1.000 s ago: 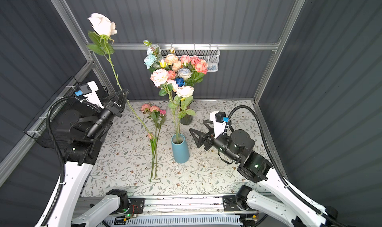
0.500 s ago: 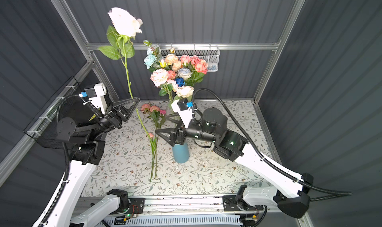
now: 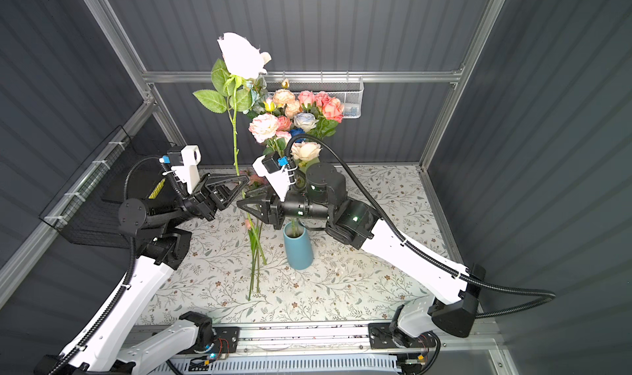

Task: Arrange flowers in a vase
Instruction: Place the flower in the vase.

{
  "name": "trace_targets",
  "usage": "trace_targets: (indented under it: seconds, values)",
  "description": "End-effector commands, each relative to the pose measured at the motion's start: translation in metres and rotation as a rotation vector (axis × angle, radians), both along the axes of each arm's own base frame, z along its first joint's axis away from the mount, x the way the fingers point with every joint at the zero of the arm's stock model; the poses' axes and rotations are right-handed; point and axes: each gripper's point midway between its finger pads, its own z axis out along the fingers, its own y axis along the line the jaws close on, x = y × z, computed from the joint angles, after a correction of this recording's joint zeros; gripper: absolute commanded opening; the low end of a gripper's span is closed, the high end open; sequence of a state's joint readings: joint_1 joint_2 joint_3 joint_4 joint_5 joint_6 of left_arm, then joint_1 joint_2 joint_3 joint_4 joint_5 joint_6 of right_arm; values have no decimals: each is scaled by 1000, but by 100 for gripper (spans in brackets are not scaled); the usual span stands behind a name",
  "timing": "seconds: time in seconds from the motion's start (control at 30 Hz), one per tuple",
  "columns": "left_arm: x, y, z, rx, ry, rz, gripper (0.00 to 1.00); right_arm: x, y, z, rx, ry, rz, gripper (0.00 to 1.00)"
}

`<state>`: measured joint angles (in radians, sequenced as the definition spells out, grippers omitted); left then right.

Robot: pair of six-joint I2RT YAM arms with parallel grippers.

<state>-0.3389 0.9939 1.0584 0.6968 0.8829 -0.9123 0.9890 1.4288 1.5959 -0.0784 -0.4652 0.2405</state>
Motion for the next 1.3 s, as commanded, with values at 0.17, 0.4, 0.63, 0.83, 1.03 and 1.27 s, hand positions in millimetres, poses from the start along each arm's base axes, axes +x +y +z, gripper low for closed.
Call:
trace_targets:
  seconds: [0.17, 0.4, 0.63, 0.83, 1.03, 1.27]
  values:
    - [7, 12, -5, -20, 18, 141, 100, -1, -30, 2, 46, -53, -107, 0]
    - [24, 62, -34, 36, 72, 576, 100, 40, -94, 5, 79, -219, -506, 0]
    - [41, 72, -90, 145, 219, 674, 100, 74, -98, 3, 127, -240, -583, 0]
    - [40, 79, -114, 185, 260, 719, 100, 94, -86, -31, 83, -234, -604, 0]
    - [47, 86, -141, 234, 327, 766, 100, 96, -82, -86, 26, -141, -596, 0]
    - [63, 91, -182, 303, 458, 820, 100, 83, -93, -132, -11, -20, -601, 42]
